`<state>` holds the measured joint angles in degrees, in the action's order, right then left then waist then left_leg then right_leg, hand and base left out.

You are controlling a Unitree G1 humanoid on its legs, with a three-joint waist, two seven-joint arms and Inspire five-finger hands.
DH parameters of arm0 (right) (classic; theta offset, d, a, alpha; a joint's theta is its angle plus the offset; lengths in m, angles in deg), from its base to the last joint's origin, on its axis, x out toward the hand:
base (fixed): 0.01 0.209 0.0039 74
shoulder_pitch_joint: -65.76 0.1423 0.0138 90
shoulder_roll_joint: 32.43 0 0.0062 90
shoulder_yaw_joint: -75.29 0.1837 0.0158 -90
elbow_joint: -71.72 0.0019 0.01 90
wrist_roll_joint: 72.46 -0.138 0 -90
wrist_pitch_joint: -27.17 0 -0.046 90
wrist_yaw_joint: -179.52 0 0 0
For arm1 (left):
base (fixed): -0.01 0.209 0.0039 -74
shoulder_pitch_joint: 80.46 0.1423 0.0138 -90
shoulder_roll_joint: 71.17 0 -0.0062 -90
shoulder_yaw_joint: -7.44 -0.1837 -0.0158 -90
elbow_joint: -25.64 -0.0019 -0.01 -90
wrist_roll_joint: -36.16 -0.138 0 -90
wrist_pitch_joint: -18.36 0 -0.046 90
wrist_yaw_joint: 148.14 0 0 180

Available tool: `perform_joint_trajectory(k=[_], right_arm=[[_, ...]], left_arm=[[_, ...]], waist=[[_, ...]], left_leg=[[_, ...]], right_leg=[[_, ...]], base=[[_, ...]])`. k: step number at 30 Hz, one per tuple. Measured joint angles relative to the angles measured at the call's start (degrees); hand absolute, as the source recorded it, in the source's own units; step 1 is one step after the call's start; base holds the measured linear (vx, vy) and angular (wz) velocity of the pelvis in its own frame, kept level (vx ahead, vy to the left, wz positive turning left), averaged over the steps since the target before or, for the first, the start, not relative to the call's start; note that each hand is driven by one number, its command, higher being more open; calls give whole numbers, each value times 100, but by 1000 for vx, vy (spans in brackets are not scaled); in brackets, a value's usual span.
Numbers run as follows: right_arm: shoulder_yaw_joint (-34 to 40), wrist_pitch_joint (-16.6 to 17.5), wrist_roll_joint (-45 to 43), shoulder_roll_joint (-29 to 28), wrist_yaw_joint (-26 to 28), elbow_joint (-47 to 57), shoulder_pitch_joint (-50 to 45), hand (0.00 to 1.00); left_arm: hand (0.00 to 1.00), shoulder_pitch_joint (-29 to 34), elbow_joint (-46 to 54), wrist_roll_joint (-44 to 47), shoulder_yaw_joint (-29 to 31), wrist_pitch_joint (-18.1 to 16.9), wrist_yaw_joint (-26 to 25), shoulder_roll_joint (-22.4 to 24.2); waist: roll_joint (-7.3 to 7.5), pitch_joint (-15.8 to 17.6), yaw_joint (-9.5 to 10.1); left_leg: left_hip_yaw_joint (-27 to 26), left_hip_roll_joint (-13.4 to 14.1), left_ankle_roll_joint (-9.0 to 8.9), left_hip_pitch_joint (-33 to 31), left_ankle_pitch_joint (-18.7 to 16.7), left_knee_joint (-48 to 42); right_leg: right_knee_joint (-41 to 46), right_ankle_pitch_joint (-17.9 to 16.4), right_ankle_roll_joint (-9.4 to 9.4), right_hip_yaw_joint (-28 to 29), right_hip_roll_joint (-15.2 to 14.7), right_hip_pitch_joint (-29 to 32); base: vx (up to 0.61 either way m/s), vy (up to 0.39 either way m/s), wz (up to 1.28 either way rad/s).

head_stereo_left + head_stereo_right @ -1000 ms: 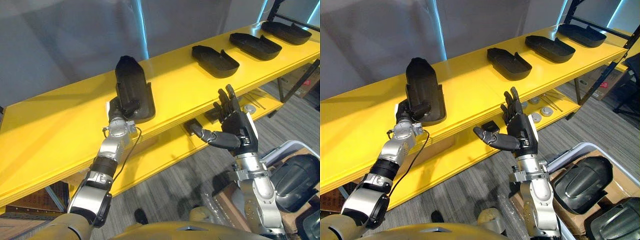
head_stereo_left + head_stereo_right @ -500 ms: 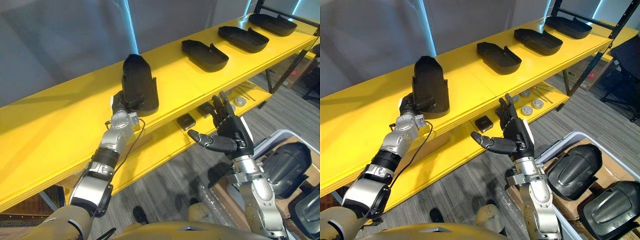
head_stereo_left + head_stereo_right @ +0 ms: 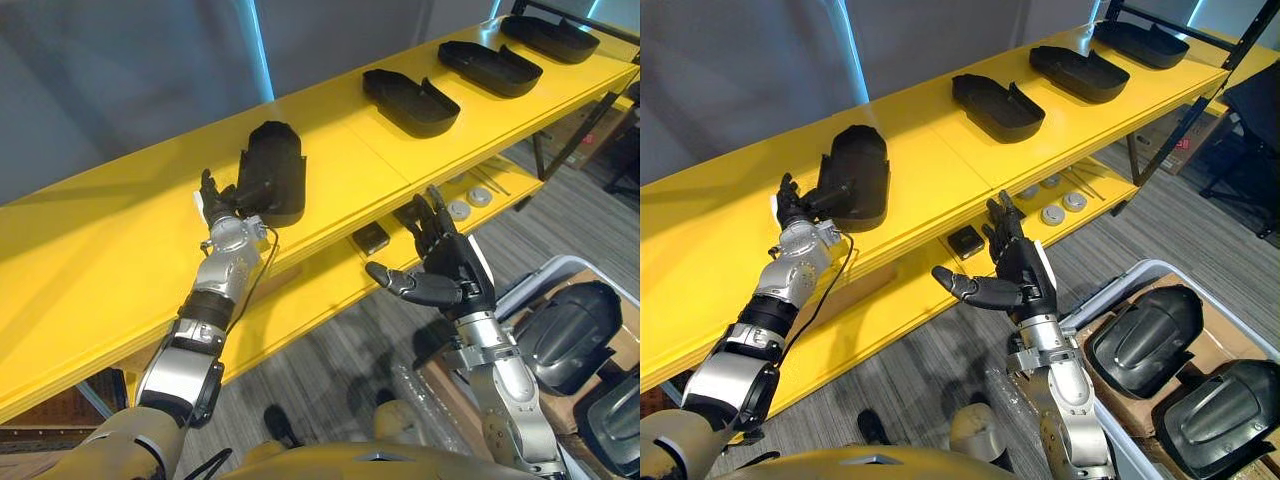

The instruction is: Walk over and take three plastic housings, then place them on the shelf

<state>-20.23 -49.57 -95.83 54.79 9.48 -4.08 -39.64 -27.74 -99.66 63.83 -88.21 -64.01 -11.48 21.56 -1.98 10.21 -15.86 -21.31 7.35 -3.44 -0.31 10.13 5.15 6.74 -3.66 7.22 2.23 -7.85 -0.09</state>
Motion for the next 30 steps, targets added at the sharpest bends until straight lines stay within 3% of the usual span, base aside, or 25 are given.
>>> perform_joint_trajectory(k=[5, 8, 10, 13, 15, 16, 18, 20, 21, 22, 23, 27, 30], right_arm=[[-104, 5, -1, -48, -41, 53, -141, 100], [-199, 23, 4, -62, 76, 62, -182, 100], [-245, 80, 6, -68, 164, 63, -170, 100], [-325, 133, 5, -13, 284, 65, 94, 100], [-370, 132, 1, 13, 281, 64, 492, 100], [-424, 84, 22, 130, 182, 18, 1421, 100], [-429, -83, 47, 226, -10, -146, 1483, 100], [-627, -232, 47, 231, -112, -397, 1620, 100], [-744, -272, 46, 238, -149, -511, 1731, 100], [-973, -379, 40, 201, -316, -788, 1996, 100], [-1122, -524, 12, 179, -547, -941, 2200, 100], [-1487, -755, 2, -111, -1156, -1853, 3059, 100], [-1817, -756, 63, -654, -1572, -2261, 3306, 100]], left_arm=[[100, -89, -129, -767, 280, 115, -351, -6], [100, -88, -100, -797, 400, -171, -265, -16], [100, -65, 119, -669, 368, -475, 31, -14], [100, 295, 1599, 802, 46, -1119, 1301, -16], [100, 571, 2304, 1050, -183, -1317, 1751, 18], [100, 1849, 3972, 971, -129, -1779, 2349, 161], [100, 2219, 4282, 773, 23, -1956, 2405, 176], [100, 2412, 4470, 746, 280, -2033, 2399, 179], [100, 2697, 4698, 736, 379, -2039, 2403, 184], [100, 3323, 5183, 387, 470, -2083, 2540, 215], [100, 3908, 5456, -106, 467, -2148, 2786, 238], [100, 4727, 5507, -382, 666, -2163, 3128, 420], [100, 5226, 5505, -379, 785, -2167, 3286, 609]], waist=[[-10, 32, -6], [-37, 52, 12], [-46, 57, 37], [-51, 57, 201], [-70, 56, 277], [-281, 36, 540], [-379, -12, 804], [-422, -48, 969], [-450, -59, 976], [-424, -81, 1001], [-397, -95, 1152], [-349, -133, 1749], [-325, -148, 1941]], left_leg=[[44, -35, 54, -29, 42, -2], [82, -50, 69, -44, 66, -4], [117, -63, 75, -46, 79, -6], [245, -79, 77, -32, 95, -7], [301, -80, 75, -14, 111, -6], [680, -75, 21, -24, 132, -3], [837, -82, -1, -63, 95, 0], [961, -112, -100, -178, 61, -5], [1056, -108, -103, -206, 227, -22], [1146, -120, -59, -199, 247, -23], [1304, -146, -54, -198, 255, -25], [1672, -204, -52, -198, 307, -21], [1831, -263, -36, -201, 298, -4]], right_leg=[[13, 19, 33, -49, 7, -4], [22, 26, 42, -75, 2, -11], [26, 26, 41, -124, -8, -38], [23, 16, 31, -242, -20, -128], [21, 13, 30, -297, -21, -180], [4, -82, -29, -709, -11, -357], [-43, -108, -66, -926, -6, -457], [-131, -63, -54, -1161, -24, -566], [-132, -54, -38, -1188, 0, -568], [-151, -33, -4, -1265, -2, -623], [-204, -32, -3, -1412, -3, -714], [-283, -79, -34, -1825, 19, -981], [-283, -156, -74, -1981, 5, -1074]], base=[[10, -4, 3], [24, -13, 8], [15, -9, 13], [7, -11, 15], [-39, -33, 40], [-96, -65, 79], [-60, -48, 69], [12, -19, 46], [51, -22, 38], [61, -31, 38], [55, -41, 45], [-11, -48, 54], [-33, -28, 33]])
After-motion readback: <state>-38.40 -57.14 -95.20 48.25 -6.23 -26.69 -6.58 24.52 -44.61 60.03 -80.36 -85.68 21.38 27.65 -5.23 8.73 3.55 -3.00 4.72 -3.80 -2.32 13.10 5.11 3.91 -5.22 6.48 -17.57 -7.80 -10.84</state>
